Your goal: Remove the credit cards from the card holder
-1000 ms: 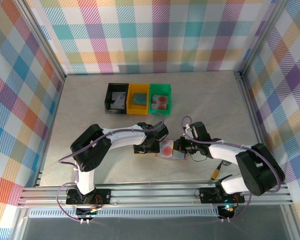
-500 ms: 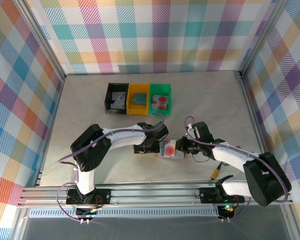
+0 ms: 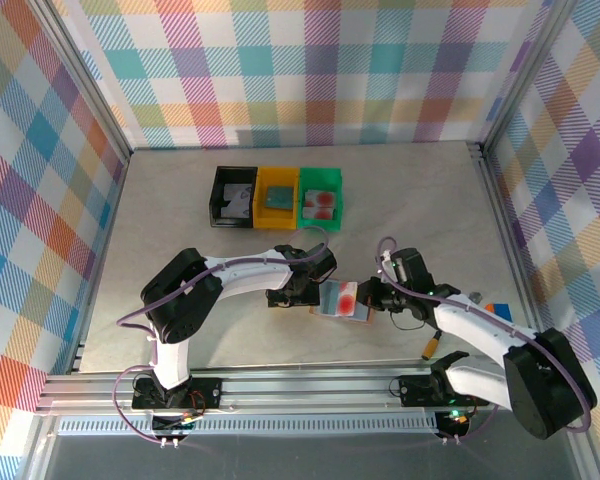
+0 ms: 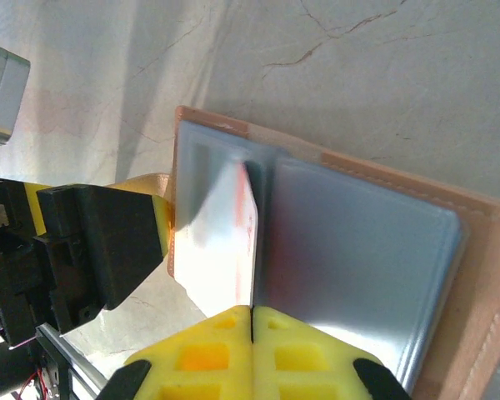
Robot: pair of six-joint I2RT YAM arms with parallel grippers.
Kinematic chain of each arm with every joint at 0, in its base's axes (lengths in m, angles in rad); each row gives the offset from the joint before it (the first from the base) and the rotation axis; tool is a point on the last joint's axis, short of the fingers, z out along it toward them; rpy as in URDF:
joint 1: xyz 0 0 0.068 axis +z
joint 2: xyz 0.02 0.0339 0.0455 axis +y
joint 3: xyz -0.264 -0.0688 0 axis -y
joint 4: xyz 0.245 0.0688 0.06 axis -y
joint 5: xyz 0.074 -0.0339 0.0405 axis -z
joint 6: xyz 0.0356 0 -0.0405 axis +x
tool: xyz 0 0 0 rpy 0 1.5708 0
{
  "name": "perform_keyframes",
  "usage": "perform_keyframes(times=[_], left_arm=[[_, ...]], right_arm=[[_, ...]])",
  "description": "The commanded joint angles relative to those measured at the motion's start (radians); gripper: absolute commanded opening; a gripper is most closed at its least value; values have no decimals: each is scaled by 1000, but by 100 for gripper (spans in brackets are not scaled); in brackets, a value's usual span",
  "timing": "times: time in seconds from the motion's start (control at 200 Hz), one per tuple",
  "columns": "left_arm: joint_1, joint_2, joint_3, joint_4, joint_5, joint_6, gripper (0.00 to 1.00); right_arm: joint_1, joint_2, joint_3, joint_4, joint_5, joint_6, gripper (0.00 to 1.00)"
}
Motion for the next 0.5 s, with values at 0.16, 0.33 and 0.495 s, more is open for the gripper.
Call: perform_keyframes(times=[0.16, 0.33, 0.495], left_arm=[[-10, 81, -62, 83, 164, -18, 79], [6, 19, -76, 82, 177, -15, 79], [40, -86, -108, 111, 204, 18, 80]], right_arm=[[-10, -85, -23, -81, 22, -18, 0], [-13, -129, -18, -110, 26, -19, 0], [-14, -158, -12, -107, -2, -22, 0]])
